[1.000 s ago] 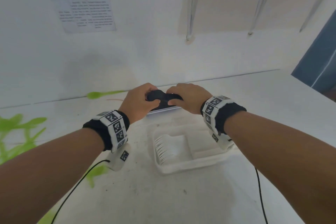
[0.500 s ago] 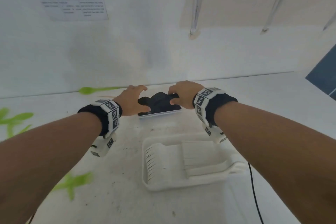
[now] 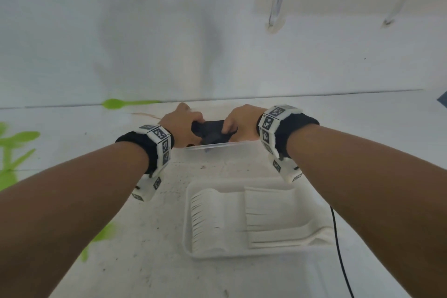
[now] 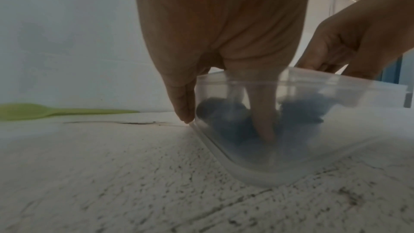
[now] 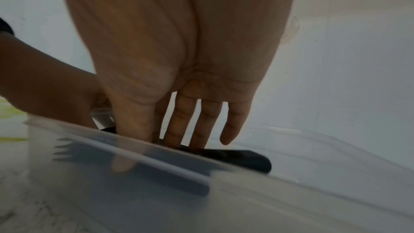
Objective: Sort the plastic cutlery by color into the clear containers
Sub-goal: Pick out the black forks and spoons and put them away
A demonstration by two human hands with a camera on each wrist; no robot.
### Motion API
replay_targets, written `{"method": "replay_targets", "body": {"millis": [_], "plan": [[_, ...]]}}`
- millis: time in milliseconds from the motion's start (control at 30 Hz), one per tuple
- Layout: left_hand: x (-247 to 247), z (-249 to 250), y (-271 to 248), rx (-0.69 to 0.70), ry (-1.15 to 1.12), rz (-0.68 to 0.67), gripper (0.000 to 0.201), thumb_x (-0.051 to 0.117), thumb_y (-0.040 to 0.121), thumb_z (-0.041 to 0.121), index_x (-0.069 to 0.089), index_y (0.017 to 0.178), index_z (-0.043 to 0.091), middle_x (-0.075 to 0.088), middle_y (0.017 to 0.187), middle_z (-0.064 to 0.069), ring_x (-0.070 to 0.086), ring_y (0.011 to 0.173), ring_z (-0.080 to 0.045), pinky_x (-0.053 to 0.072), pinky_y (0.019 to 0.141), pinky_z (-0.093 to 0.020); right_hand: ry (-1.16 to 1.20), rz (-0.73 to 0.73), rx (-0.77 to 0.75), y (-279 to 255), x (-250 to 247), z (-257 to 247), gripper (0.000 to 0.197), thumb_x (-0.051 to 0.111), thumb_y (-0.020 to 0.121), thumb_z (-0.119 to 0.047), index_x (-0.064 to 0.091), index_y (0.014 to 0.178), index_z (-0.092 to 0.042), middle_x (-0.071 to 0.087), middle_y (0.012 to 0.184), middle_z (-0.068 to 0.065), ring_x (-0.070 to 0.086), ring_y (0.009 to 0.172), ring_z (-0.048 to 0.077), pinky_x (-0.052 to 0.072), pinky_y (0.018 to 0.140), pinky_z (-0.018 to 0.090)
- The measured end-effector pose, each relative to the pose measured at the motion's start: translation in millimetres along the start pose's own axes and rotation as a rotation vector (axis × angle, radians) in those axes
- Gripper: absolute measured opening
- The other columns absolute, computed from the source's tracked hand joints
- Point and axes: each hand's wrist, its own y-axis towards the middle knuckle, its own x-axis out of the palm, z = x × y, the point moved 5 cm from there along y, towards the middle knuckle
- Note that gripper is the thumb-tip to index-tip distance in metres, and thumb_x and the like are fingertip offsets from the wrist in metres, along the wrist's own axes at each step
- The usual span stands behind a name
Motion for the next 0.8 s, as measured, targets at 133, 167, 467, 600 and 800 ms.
{"method": "replay_targets", "body": {"millis": [133,167,467,600,800], "plan": [[1,-3,2,-0.006,-0.012,0.029,0.056,0.082,0.076,0.046,0.062,0.127,0.036,0.040,0.134,-0.003,0.057,0.105,-0.027,0.048,0.095,-0.035,0.034,-0.027,0.041,5,-1,-3,0.020,0.075,0.087,-0.031,0.078,0.107,-0.031,0.072,0.104,-0.010,0.068,0.096,0.018,0.047,0.081,0.025],[2,-3,2,-0.005,-0.018,0.032,0.056,0.082,0.076,0.045,0.062,0.127,0.036,0.039,0.135,-0.003,0.057,0.106,-0.028,0.047,0.094,-0.034,0.019,-0.032,0.034,4,0,-5,0.018,0.074,0.088,-0.031,0.077,0.105,-0.032,0.071,0.101,-0.012,0.067,0.094,0.017,0.045,0.077,0.023],[6,-7,4,0.000,-0.069,0.039,0.054,0.082,0.076,0.044,0.063,0.126,0.036,0.038,0.140,-0.004,0.056,0.111,-0.029,0.039,0.091,-0.028,-0.013,-0.003,0.073,10,3,-21,0.003,0.073,0.089,-0.018,0.074,0.090,-0.017,0.069,0.089,-0.004,0.068,0.085,0.023,0.047,0.063,0.022],[6,-8,5,0.015,-0.073,0.052,0.057,0.082,0.075,0.047,0.063,0.128,0.035,0.040,0.137,-0.003,0.056,0.112,-0.028,0.038,0.090,-0.029,-0.123,-0.028,0.063,13,4,-33,0.013,0.065,0.091,-0.010,0.067,0.082,-0.019,0.065,0.093,0.002,0.058,0.078,0.022,0.043,0.070,0.025],[-4,-7,4,0.079,-0.042,-0.016,0.066,0.080,0.078,0.053,0.060,0.138,0.032,0.044,0.137,-0.002,0.053,0.121,-0.025,0.044,0.101,-0.036,-0.174,-0.058,0.082,15,2,-38,0.021,0.062,0.092,-0.006,0.065,0.079,-0.021,0.062,0.096,0.002,0.057,0.083,0.023,0.042,0.075,0.026]]}}
